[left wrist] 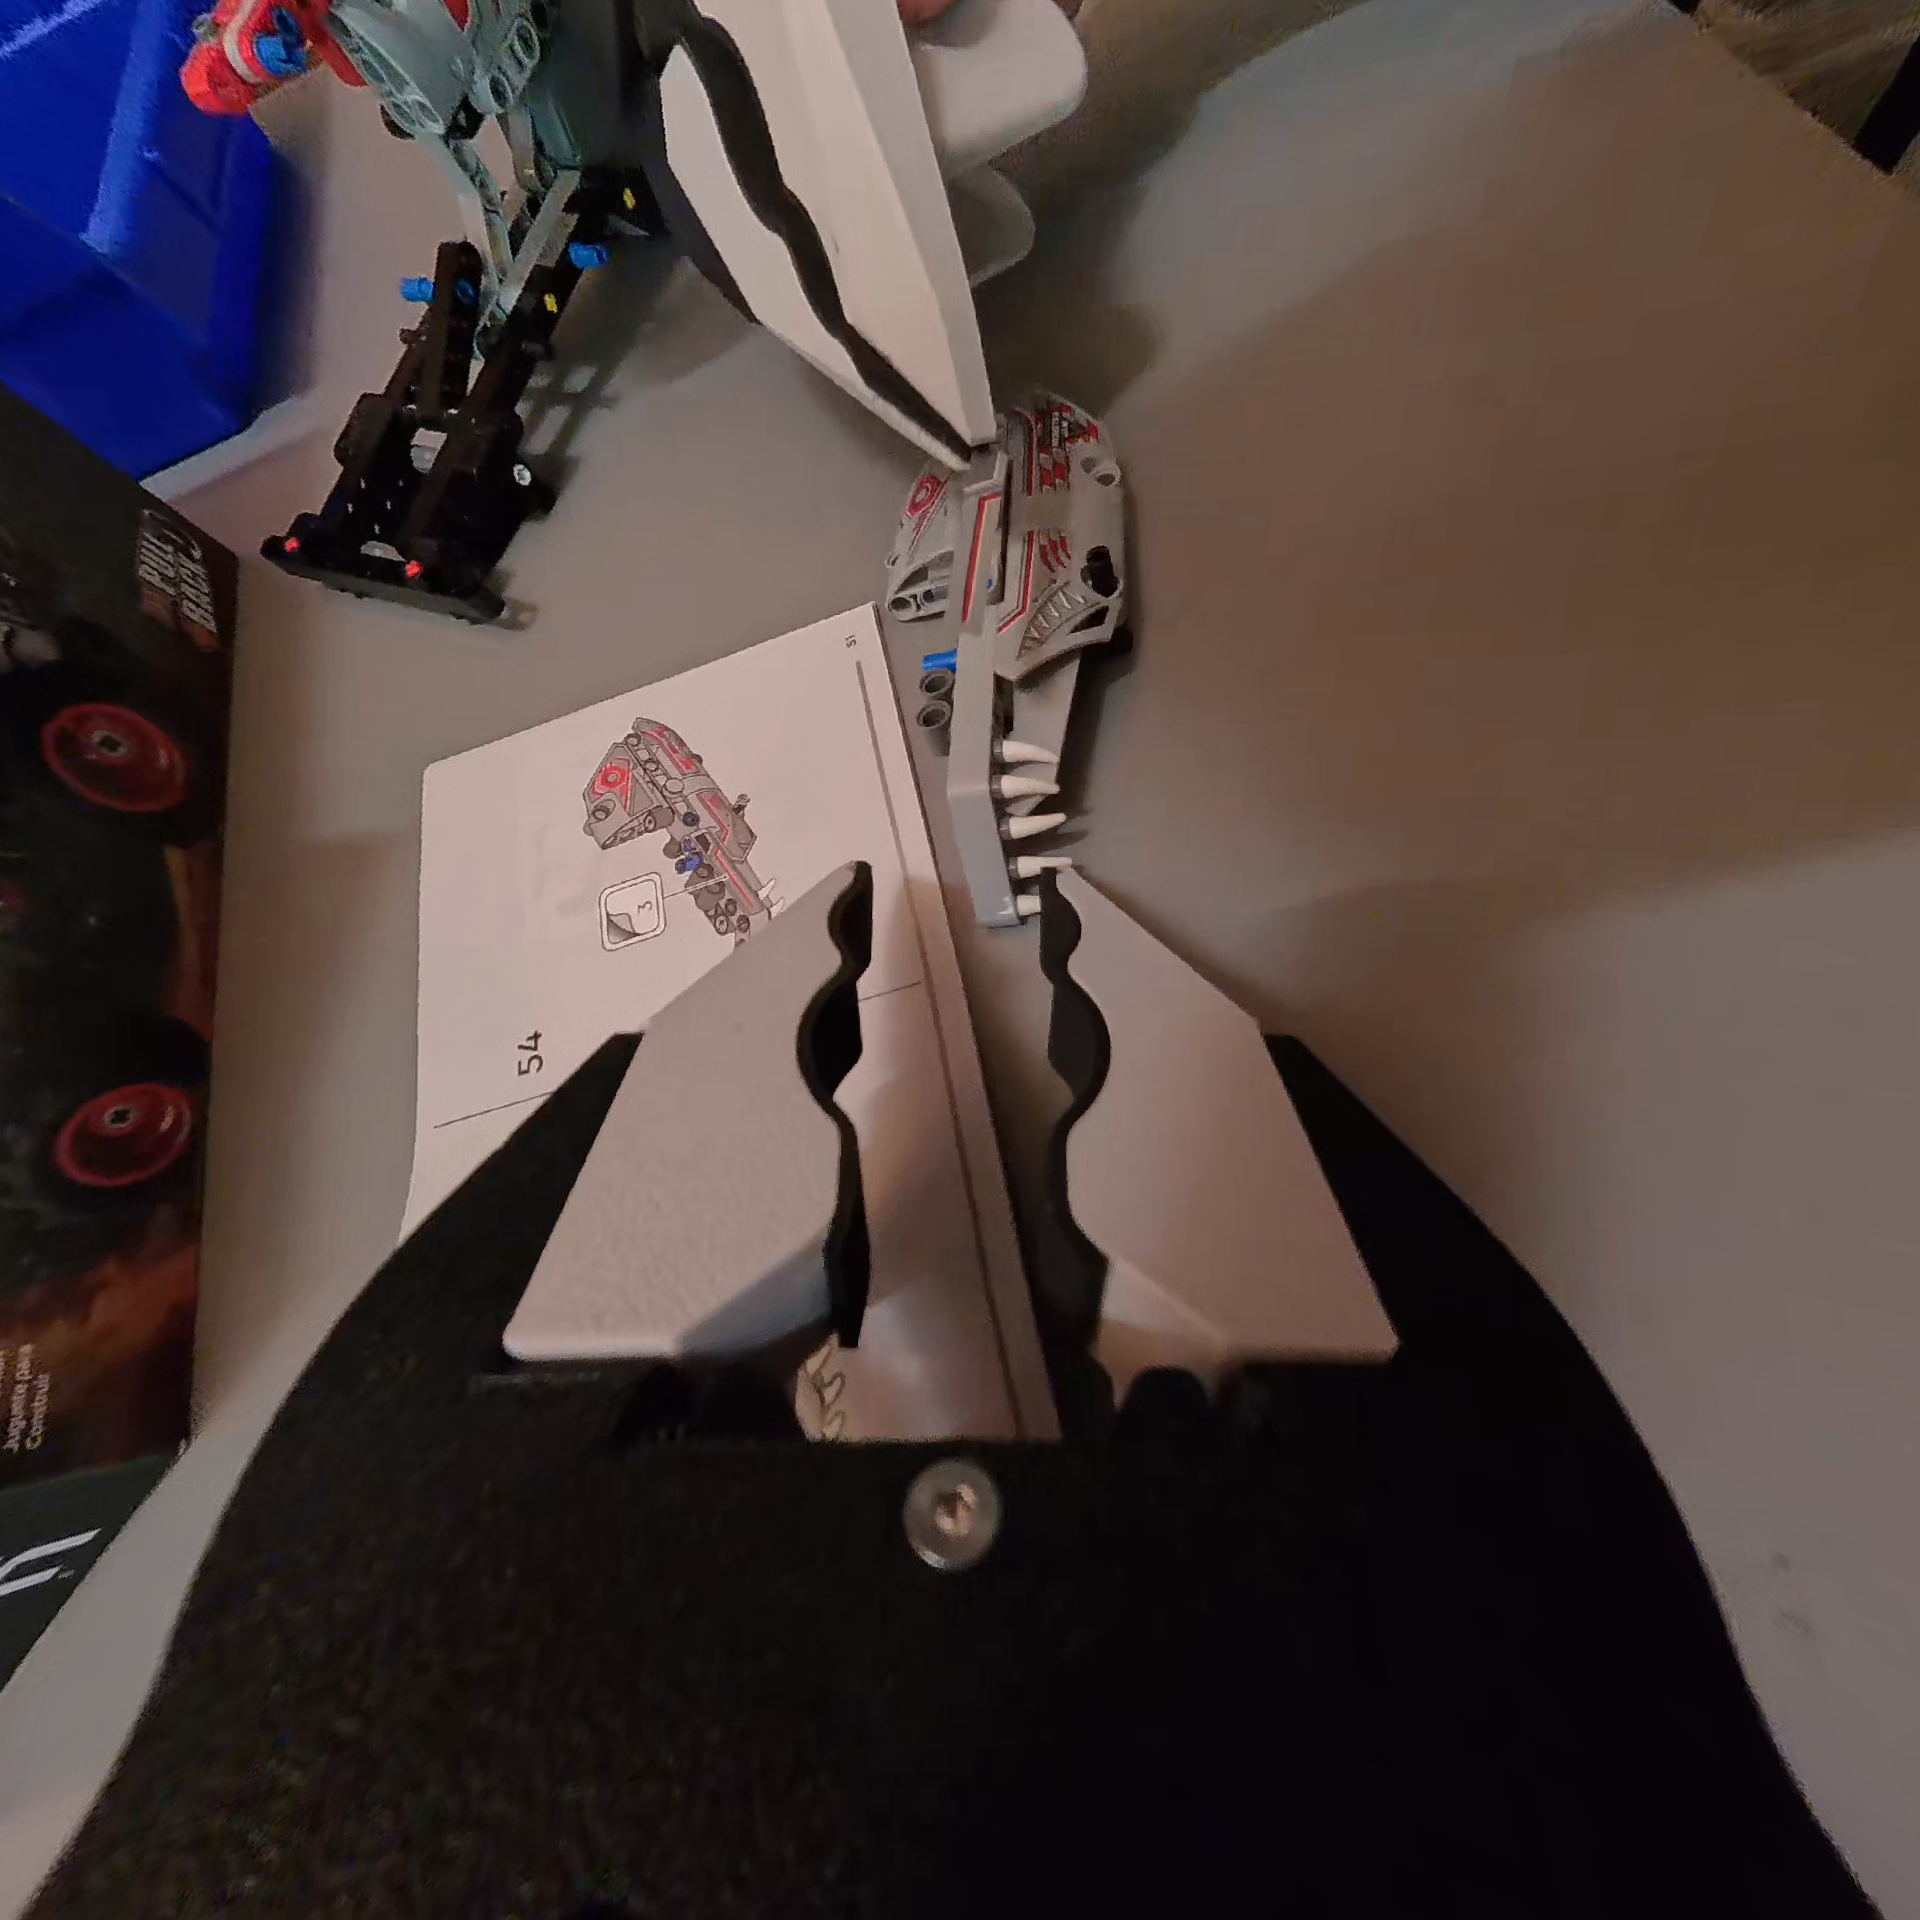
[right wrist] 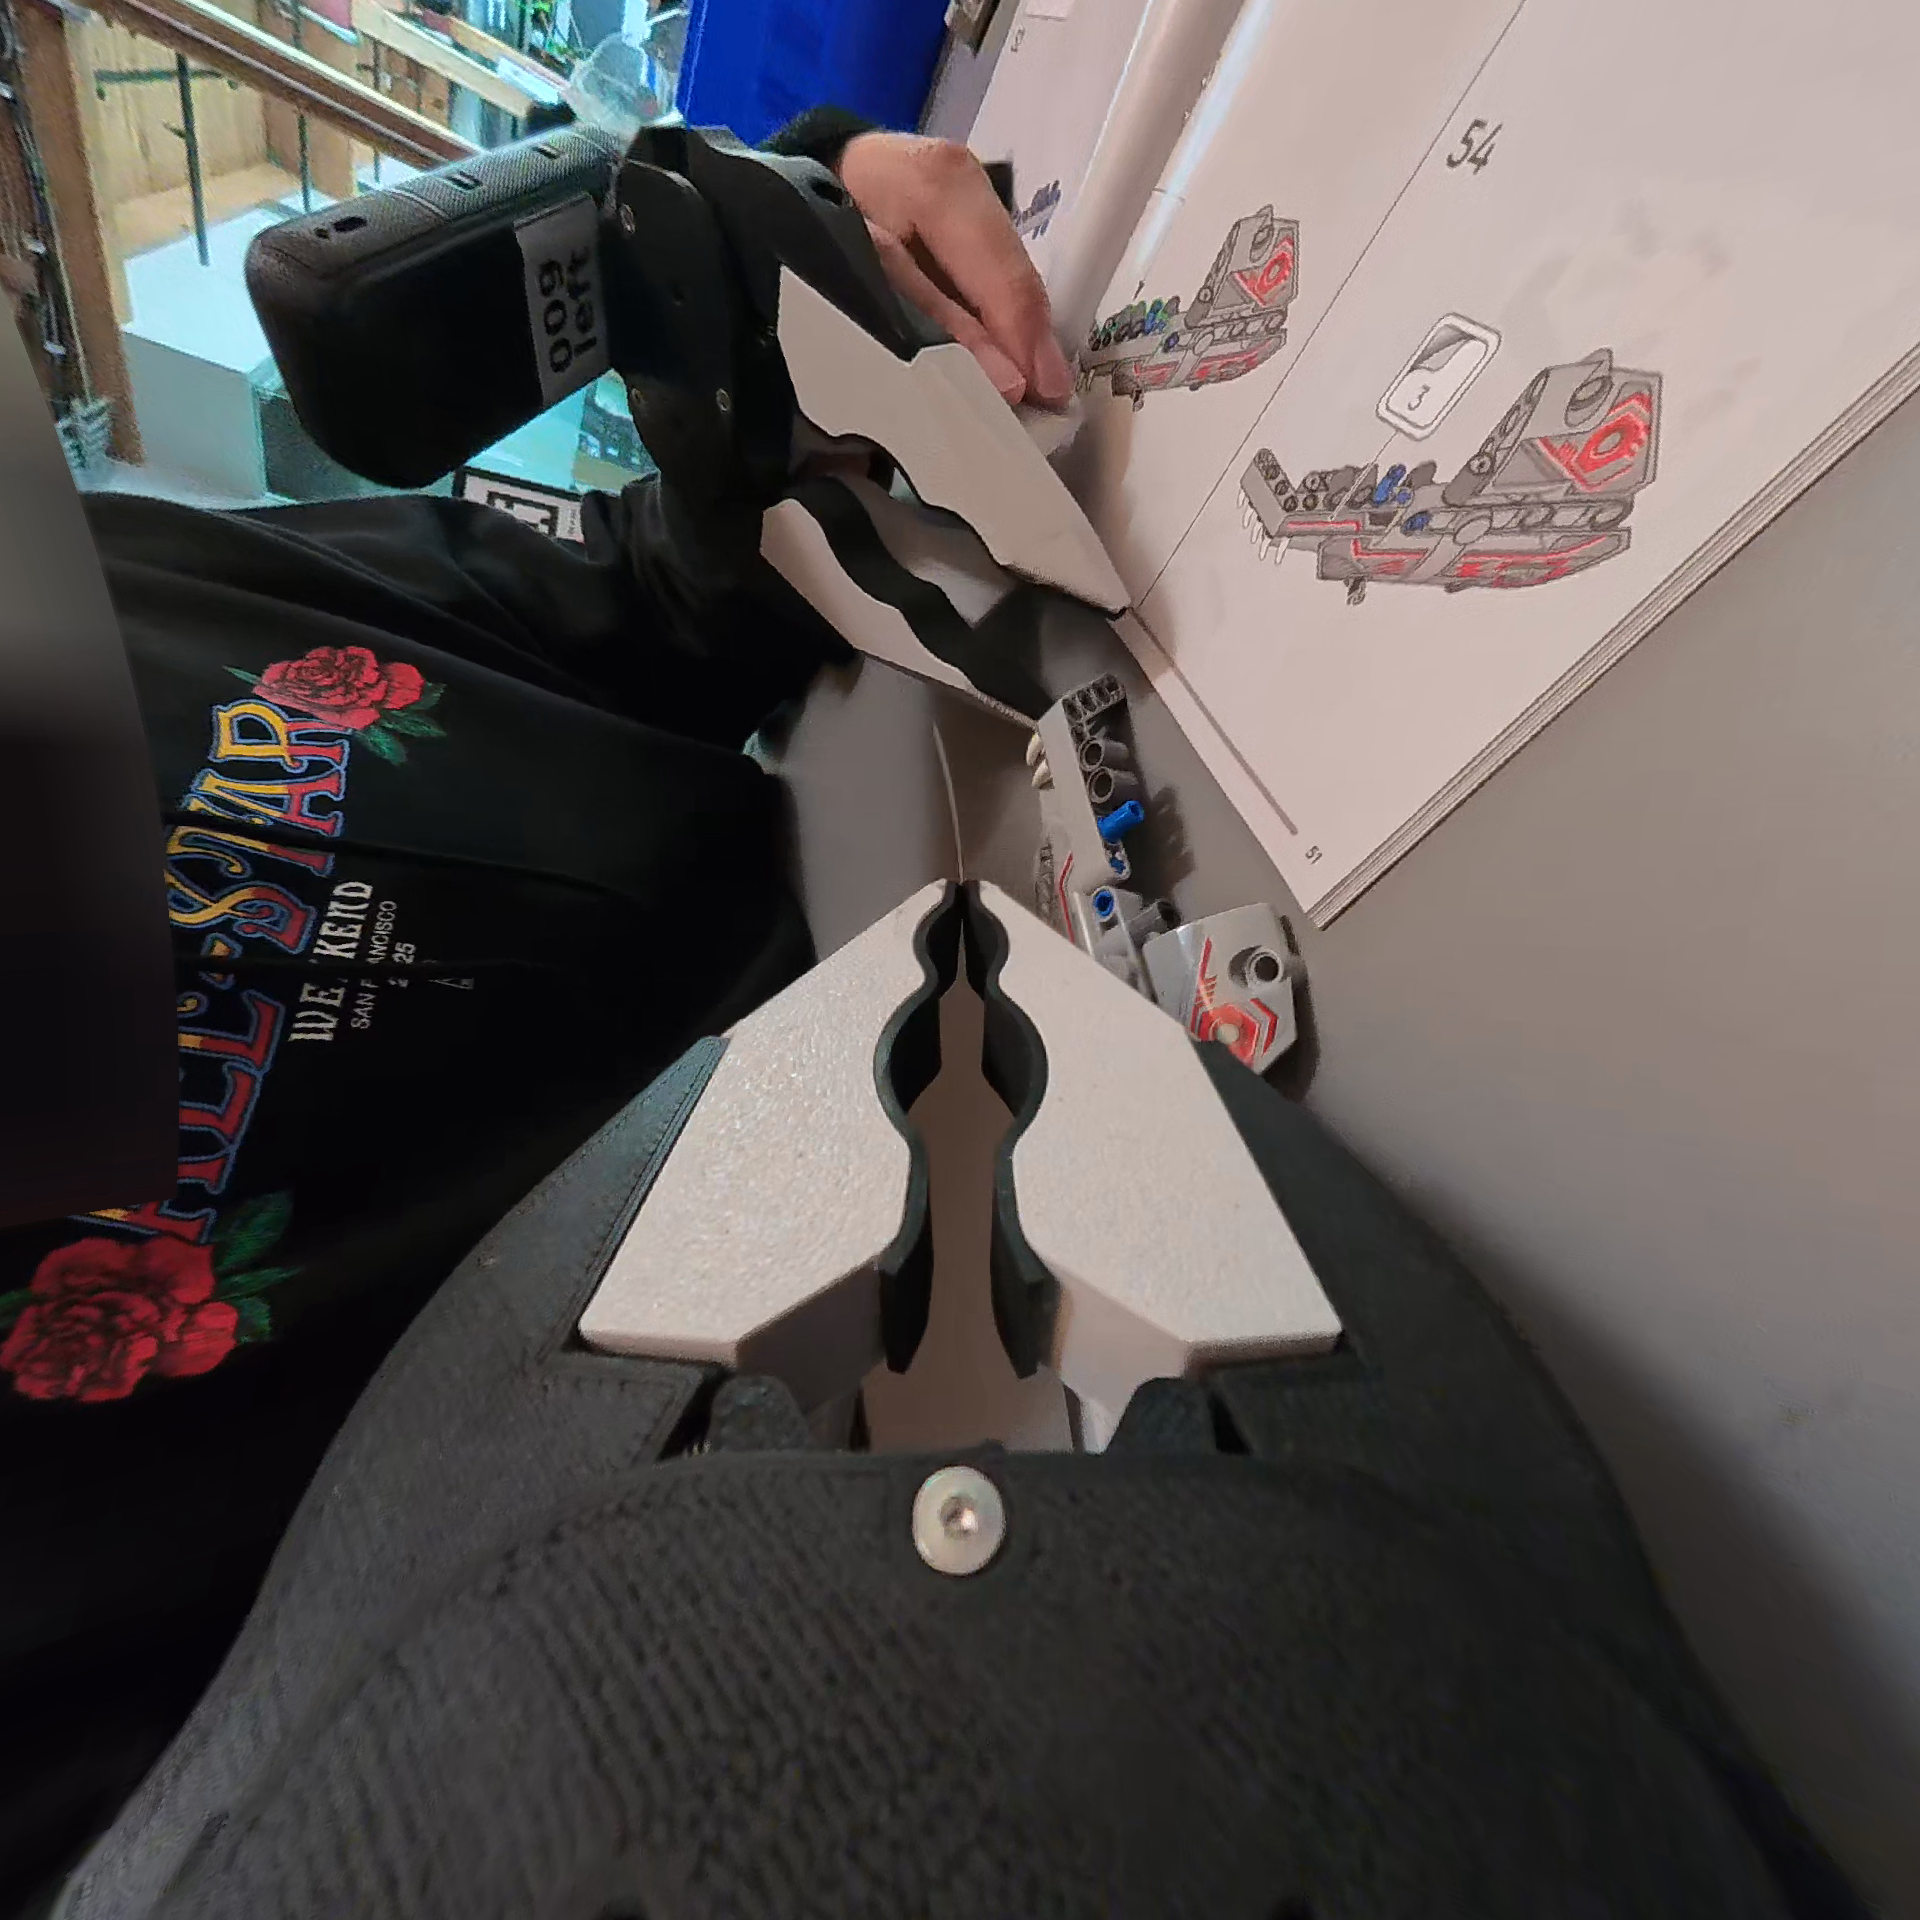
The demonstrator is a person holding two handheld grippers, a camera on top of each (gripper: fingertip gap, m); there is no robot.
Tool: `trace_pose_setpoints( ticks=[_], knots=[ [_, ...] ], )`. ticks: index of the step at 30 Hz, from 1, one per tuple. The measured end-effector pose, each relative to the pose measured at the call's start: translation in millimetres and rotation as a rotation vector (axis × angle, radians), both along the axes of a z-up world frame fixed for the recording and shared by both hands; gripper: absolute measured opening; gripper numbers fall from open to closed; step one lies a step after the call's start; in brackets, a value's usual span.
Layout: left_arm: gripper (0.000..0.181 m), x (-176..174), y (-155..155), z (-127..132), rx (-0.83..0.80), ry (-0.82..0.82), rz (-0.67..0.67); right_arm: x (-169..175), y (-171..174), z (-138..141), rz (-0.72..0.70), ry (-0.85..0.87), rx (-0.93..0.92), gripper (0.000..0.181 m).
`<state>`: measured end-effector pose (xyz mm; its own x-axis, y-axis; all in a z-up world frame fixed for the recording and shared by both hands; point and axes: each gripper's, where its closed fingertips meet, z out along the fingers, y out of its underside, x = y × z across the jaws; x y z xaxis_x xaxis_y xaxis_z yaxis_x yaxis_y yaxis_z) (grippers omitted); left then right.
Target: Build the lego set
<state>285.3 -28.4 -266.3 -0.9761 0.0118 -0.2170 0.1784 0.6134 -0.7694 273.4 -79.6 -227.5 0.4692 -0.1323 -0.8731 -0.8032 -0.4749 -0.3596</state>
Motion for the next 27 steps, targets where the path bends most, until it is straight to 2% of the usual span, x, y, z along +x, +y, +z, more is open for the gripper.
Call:
trace_pose_setpoints(
  ticks=[5,12,17,27],
  knots=[
    [0.029,-3.6,1.2,12.1,-0.059,0.003,-0.022,2.7,-1.1,-1.2,0.047,0.030,-0.116,0.000],
    [0.022,-6.6,-1.2,38.9,-0.198,0.060,-0.028,6.6,9.5,5.8,0.069,-0.016,-0.138,0.000],
    [0.023,-2.6,-5.5,39.2,-0.174,-0.034,-0.015,6.9,14.9,11.0,0.080,0.043,-0.125,0.000],
    [0.017,-2.1,-7.3,39.7,-0.186,-0.022,0.002,8.2,15.8,5.2,0.051,0.082,-0.109,0.000]
  ],
)
